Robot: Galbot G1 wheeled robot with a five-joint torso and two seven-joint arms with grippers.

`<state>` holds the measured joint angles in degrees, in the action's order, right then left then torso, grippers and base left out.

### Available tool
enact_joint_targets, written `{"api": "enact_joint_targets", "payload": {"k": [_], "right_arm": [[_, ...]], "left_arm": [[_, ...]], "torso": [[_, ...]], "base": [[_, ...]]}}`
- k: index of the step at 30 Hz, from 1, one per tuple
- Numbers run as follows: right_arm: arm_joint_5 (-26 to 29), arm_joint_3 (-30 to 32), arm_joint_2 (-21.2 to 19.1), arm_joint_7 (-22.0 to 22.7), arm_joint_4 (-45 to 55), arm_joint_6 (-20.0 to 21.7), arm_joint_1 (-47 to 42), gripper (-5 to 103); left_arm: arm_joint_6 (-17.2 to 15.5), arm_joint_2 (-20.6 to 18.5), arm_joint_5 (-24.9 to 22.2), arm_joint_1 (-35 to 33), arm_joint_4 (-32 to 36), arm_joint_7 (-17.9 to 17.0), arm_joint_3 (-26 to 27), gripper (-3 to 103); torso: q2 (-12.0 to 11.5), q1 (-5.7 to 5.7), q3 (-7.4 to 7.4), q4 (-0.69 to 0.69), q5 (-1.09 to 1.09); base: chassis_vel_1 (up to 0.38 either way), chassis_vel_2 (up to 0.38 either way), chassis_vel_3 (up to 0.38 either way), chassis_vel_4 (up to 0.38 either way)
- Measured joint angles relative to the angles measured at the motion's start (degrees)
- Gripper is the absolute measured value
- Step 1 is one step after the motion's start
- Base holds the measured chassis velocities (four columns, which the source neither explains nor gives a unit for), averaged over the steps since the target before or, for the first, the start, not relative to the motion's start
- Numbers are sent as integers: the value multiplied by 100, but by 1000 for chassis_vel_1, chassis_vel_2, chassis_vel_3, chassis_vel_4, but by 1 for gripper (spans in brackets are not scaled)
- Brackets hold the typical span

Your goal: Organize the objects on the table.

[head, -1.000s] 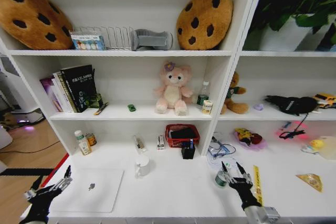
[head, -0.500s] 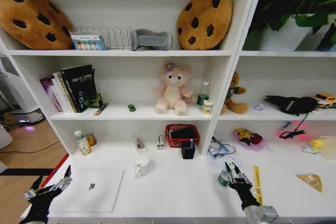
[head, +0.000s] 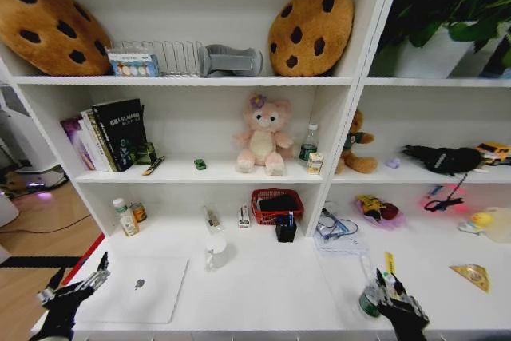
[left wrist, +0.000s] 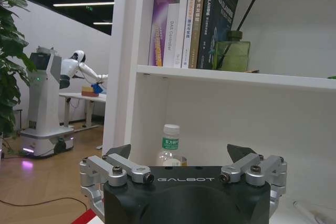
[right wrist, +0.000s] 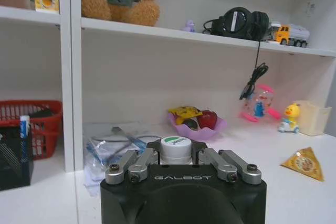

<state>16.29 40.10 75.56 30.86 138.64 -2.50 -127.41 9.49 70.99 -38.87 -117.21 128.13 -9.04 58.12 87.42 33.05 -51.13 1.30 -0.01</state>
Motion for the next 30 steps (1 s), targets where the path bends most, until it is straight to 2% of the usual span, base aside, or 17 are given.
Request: {"api": "enact_joint_targets", "payload": {"k": [5,8,15,30], "right_arm": [[-17,-27,42,438,23,287,-235,28],[-307,-73,126,851,-248,472,-449,28],[-658,-224,181,894,-947,233,-472,28],[-865,-753,95,606,-2775,-393,50,28]], "left_arm": [[0,0,0,0,0,0,0,100],[0,0,0,0,0,-2,0,100],[0,0,0,0,0,-2,0,100],[0,0,0,0,0,-2,0,100]], "torso": [[0,0,0,0,1],[0,0,0,0,1],[0,0,0,0,1],[-1,0,0,0,0]], "base": [[0,0,0,0],[0,0,0,0],[0,0,0,0],[0,0,0,0]]}}
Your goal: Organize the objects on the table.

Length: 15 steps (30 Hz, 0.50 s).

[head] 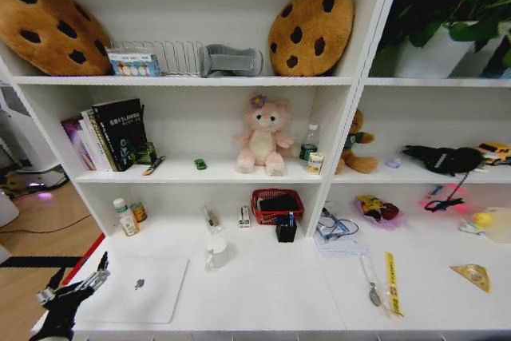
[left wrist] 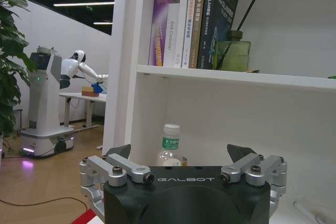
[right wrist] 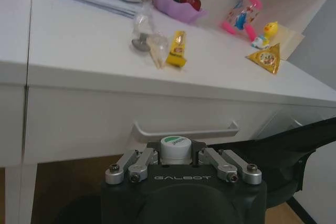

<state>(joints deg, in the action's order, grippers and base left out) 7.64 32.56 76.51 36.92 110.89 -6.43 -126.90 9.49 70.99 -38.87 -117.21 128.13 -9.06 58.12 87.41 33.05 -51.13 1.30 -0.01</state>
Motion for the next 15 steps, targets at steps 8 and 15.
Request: {"api": "enact_joint_targets", "payload": {"k": [8,15], "right_arm": [[-4,-218,-130,-251,-1483,-343,885,28],[8,-426,-426,-526,-3240,-697,2194,28]], "left_arm": [[0,0,0,0,0,0,0,100],[0,0,0,0,0,1,0,100]], "torso": [[0,0,0,0,1],[0,0,0,0,1]], "base": [[0,0,0,0],[0,0,0,0]]}}
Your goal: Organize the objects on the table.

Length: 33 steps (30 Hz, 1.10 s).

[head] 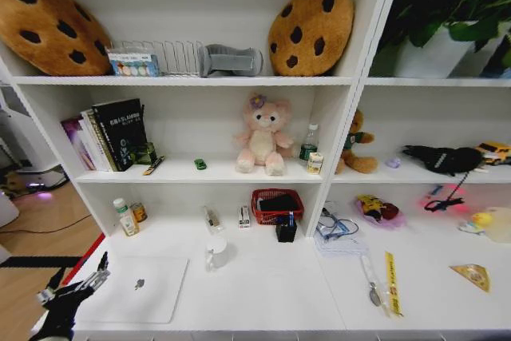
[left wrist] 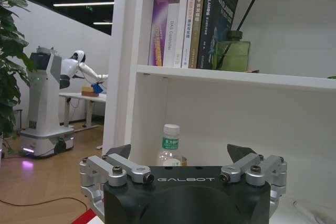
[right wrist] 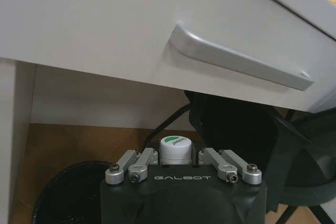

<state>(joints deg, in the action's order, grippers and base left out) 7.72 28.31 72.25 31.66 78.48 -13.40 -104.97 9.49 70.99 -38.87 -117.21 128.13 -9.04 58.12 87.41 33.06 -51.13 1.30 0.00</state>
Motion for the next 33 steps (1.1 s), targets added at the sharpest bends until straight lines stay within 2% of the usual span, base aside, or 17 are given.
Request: {"api": "enact_joint_targets", "payload": {"k": [9,17,19,21,23,24,27,28,31,32,33], "right_arm": [[-41,-375,-182,-115,-1327,-152,1190,28],[-71,-604,-217,-157,-1790,-207,1670,28],[-78,-649,-189,-182,-1854,-235,1686,39],[-83,-657,-177,-187,-1871,-244,1683,39],[-113,-669,-135,-191,-1924,-278,1657,50],[-113,-669,-135,-191,-1924,-278,1657,50],[-235,-648,-76,-173,-1933,-387,1523,66],[-235,-648,-76,-173,-1933,-387,1523,66],[-241,-584,-32,-89,-1656,-384,1304,83],[-241,-584,-32,-89,-1656,-384,1304,83],[-236,-530,-3,-48,-1548,-364,1227,88]], "left_arm": [[0,0,0,0,0,0,0,100],[0,0,0,0,0,-1,0,100],[0,0,0,0,0,0,0,100],[0,0,0,0,0,0,0,100],[0,0,0,0,0,0,0,100],[0,0,0,0,0,0,0,100],[0,0,0,0,0,-1,0,100],[0,0,0,0,0,-1,0,100],[0,0,0,0,0,0,0,100],[0,0,0,0,0,0,0,100],[0,0,0,0,0,-1,0,100]], "torso": [[0,1,-1,-1,1],[-1,1,0,-1,1],[0,1,0,-1,-2],[0,1,0,0,-1],[0,1,0,0,1],[0,1,0,0,1],[1,1,0,0,0],[1,1,0,0,0],[1,0,1,0,0],[1,0,1,0,0],[1,0,1,0,0]], "base": [[0,0,0,0],[0,0,0,0],[0,0,0,0],[0,0,0,0],[0,0,0,0],[0,0,0,0],[0,0,0,0],[0,0,0,0],[0,0,0,0],[0,0,0,0],[0,0,0,0]]}}
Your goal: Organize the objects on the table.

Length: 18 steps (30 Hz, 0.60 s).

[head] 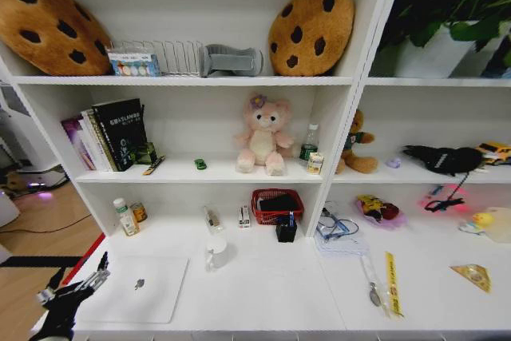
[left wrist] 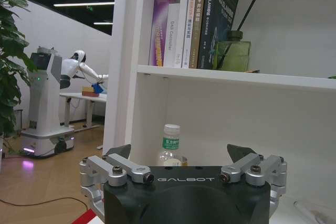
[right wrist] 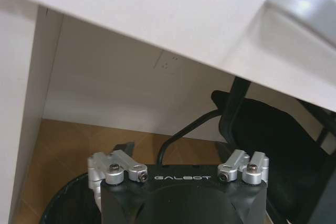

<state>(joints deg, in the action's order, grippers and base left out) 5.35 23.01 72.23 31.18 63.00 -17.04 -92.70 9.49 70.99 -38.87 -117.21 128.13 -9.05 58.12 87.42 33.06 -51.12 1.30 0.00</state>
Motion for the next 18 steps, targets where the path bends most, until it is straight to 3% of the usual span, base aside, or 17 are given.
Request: {"api": "enact_joint_targets", "payload": {"k": [4,6,8,18], "right_arm": [[51,170,50,119,454,97,-432,99],[75,216,49,132,587,113,-562,100],[272,522,-13,114,1451,129,-1323,100],[580,893,-162,92,3240,84,-2583,100]], "left_arm": [[0,0,0,0,0,0,0,100],[0,0,0,0,0,0,0,100],[0,0,0,0,0,-1,0,100],[0,0,0,0,0,-1,0,100]], "torso": [[0,0,0,1,0],[0,0,0,0,0],[0,-1,0,0,0],[0,-1,0,1,1]], "base": [[0,0,0,0],[0,0,0,0],[0,0,0,0],[0,0,0,0]]}}
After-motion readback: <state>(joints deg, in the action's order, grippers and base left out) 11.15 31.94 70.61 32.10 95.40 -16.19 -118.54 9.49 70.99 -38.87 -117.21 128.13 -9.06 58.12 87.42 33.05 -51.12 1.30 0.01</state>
